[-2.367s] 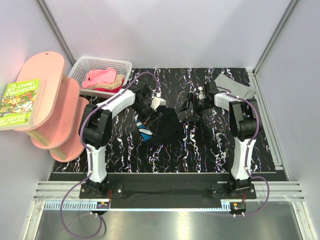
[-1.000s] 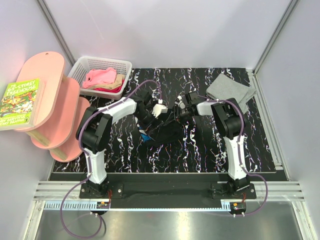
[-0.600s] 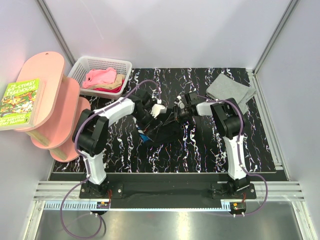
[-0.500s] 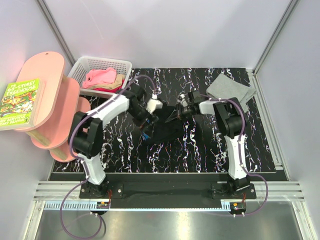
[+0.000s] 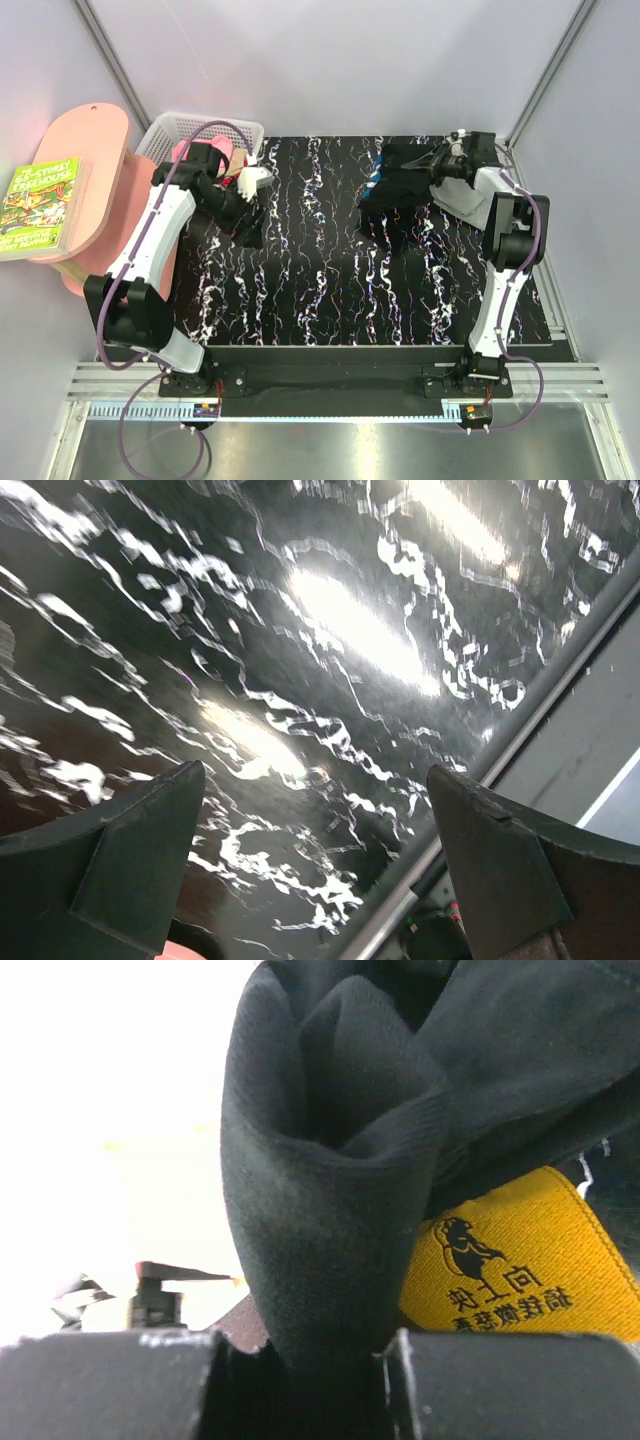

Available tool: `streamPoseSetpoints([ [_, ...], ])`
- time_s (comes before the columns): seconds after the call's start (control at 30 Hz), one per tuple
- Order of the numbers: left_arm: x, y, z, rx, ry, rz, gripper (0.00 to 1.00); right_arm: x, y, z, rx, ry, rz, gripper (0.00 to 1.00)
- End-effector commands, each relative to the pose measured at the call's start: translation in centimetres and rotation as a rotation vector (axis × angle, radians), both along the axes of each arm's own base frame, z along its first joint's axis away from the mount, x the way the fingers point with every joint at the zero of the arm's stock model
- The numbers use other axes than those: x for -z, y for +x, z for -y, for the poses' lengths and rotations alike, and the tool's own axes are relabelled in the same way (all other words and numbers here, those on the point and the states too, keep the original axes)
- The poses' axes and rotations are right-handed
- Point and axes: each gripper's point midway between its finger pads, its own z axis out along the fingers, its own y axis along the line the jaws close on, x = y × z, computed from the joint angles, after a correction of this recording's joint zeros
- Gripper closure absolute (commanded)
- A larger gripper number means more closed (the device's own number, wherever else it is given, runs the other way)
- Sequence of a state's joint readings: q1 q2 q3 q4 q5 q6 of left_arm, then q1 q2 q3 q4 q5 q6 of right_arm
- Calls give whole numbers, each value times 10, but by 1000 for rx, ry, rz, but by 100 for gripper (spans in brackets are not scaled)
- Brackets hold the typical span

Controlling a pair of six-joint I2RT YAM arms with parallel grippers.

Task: Fold and stack the t-shirts
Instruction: Neatly place the folded tshirt to the corner

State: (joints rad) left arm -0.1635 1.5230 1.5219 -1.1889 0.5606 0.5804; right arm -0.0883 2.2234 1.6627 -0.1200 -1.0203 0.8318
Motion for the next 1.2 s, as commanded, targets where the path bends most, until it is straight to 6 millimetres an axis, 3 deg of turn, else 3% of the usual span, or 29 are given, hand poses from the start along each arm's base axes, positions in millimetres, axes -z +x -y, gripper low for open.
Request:
streamPoseSetpoints([
  [0.0, 22, -9, -8, 4, -11, -82, 1, -67, 6, 20, -17, 61, 108, 100],
  [0.2, 28, -9, -9, 2, -14, -98, 1, -85, 22, 76, 78, 75, 131, 100],
  [0.43, 30, -5, -13, -10, -2, -95, 1, -92, 20, 139, 180, 81, 135, 100],
  [0.6, 26, -3, -11, -11, -9, -90, 1, -70, 7, 163, 245, 54, 84, 100],
  [0.77, 24, 0, -12, -7, -6, -79, 1, -27, -13, 171, 275, -13, -45, 99],
  [0.83, 24, 0, -11, -3, -8, -79, 1, -5, -23, 170, 281, -30, -142, 89],
  [0.87, 23, 2, -11, -3, -9, -74, 1, 7, -26, 174, 289, -83, -157, 68],
  [0.9, 22, 2, -11, -1, -12, -73, 1, 18, -36, 173, 291, -100, -234, 53],
  [0.93, 20, 3, -10, 4, -15, -65, 1, 23, -39, 176, 298, -138, -255, 29],
  [1.0, 19, 3, -9, 7, -21, -62, 1, 35, -52, 184, 325, -241, -326, 1],
  [1.03, 19, 3, -9, 9, -21, -63, 1, 27, -53, 190, 347, -290, -326, 0],
  [1.1, 19, 3, -8, 12, -26, -64, 1, 30, -67, 211, 420, -452, -407, 0],
  [1.13, 21, 2, -8, 15, -27, -69, 1, 10, -67, 223, 463, -518, -383, 1],
  [1.17, 22, 1, -8, 17, -30, -72, 1, 8, -72, 244, 533, -634, -415, 0],
])
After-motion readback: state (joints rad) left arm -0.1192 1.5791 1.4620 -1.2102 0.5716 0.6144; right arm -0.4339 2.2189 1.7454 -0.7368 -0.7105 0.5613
